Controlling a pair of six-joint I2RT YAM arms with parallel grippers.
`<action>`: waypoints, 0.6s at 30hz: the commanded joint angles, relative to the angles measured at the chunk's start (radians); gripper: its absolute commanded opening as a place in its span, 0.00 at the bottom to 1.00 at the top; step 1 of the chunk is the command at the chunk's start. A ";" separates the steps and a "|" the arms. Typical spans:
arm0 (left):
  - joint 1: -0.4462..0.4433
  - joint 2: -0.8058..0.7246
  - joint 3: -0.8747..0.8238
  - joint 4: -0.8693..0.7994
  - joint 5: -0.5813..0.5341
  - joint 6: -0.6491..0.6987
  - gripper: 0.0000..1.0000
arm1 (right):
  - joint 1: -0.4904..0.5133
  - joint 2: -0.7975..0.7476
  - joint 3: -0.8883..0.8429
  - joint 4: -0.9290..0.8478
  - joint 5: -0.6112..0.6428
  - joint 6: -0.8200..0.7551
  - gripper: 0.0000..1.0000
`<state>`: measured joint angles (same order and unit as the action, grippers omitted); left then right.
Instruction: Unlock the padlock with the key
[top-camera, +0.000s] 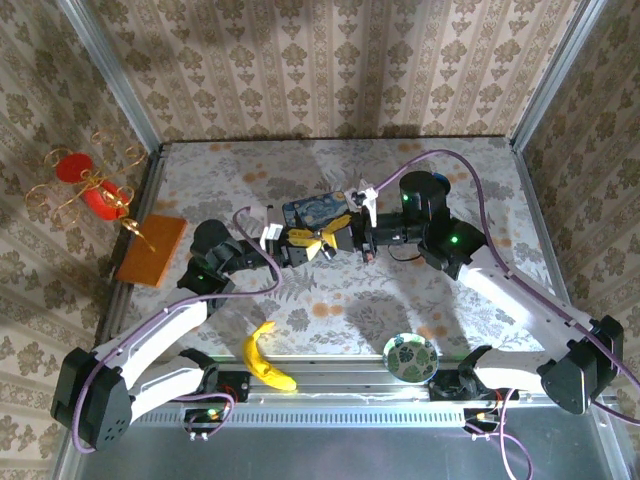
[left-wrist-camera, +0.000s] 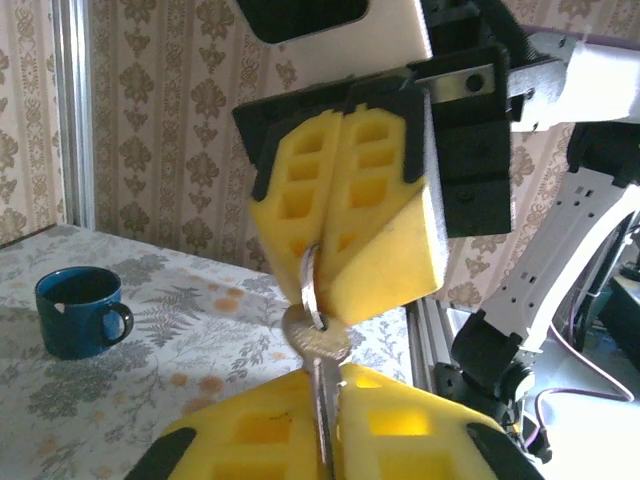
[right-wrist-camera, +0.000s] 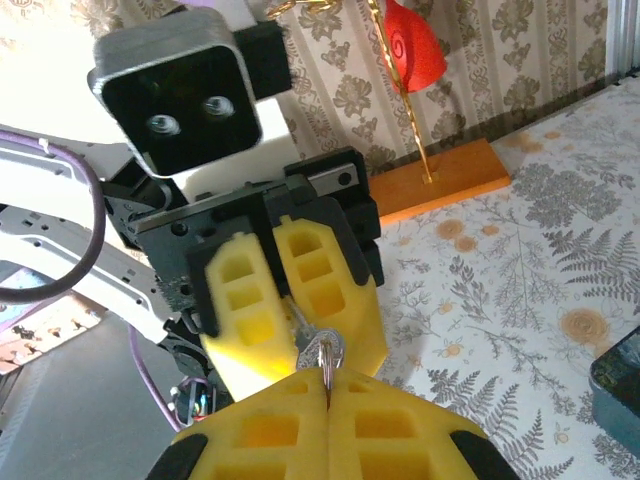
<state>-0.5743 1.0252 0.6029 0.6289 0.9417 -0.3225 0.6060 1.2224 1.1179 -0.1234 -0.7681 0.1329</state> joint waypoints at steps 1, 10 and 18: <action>0.001 -0.020 0.017 -0.056 -0.015 0.043 0.03 | 0.011 -0.029 0.011 -0.030 0.015 -0.027 0.03; -0.001 -0.051 0.022 -0.152 -0.049 0.120 0.00 | 0.023 -0.040 0.017 -0.073 0.040 -0.055 0.07; -0.002 -0.063 0.055 -0.282 -0.050 0.222 0.00 | 0.023 -0.044 0.016 -0.079 0.047 -0.034 0.34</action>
<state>-0.5770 0.9859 0.6174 0.4294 0.9035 -0.1787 0.6247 1.2102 1.1179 -0.1886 -0.7158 0.0868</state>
